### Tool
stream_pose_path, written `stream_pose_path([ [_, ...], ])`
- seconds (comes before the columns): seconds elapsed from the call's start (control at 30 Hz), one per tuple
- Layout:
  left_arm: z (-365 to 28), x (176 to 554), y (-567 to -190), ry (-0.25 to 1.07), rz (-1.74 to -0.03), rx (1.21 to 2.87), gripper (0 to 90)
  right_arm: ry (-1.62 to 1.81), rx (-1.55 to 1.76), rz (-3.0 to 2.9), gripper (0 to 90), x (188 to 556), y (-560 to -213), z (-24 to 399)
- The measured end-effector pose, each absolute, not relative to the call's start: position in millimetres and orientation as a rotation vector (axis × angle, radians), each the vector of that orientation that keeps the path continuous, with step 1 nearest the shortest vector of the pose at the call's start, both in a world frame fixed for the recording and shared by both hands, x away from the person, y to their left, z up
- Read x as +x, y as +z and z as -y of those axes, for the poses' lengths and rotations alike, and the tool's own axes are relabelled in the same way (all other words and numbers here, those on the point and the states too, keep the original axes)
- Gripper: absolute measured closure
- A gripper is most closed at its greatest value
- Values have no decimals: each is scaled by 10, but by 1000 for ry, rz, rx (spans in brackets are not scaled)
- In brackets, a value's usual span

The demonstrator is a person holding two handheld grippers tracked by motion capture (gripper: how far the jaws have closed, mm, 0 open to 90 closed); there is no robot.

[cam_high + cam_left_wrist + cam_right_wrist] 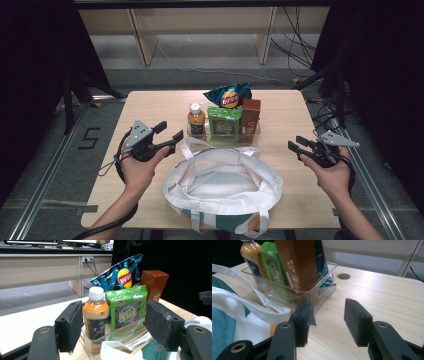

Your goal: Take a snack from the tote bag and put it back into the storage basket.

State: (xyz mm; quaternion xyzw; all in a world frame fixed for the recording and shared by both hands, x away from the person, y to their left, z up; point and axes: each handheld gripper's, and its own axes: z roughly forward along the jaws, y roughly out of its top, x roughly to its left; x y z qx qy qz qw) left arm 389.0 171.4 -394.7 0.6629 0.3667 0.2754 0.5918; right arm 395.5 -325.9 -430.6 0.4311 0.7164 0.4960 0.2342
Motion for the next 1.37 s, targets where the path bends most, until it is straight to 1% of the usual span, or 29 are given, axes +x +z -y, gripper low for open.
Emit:
stream_pose_path([
  [0.63, -1879, 3726, -4144, 626, -882, 1562, 308, 1356, 1178, -1982, 569, 3962, -4321, 3237],
  [0.67, -1889, 3739, -4162, 628, -857, 1557, 308, 1358, 1178, -1981, 569, 3968, -4321, 3238],
  [0.7, -1896, 3712, -4174, 628, -886, 1563, 308, 1357, 1171, -1982, 569, 3972, -4322, 3240],
  [0.8, -1907, 3698, -4212, 619, -899, 1557, 308, 1350, 1172, -1995, 569, 3960, -4320, 3244],
  [0.97, -1967, 3750, -4269, 619, -935, 1538, 308, 1352, 1186, -1976, 559, 3948, -4317, 3239],
  [1.1, -2009, 3758, -4336, 621, -953, 1546, 308, 1339, 1154, -1965, 549, 3957, -4312, 3270],
  [1.23, -2027, 3773, -4396, 619, -966, 1561, 298, 1346, 1194, -1968, 535, 3951, -4333, 3260],
  [1.37, -2026, 3790, -4403, 624, -951, 1564, 296, 1339, 1187, -1966, 518, 3954, -4329, 3280],
])
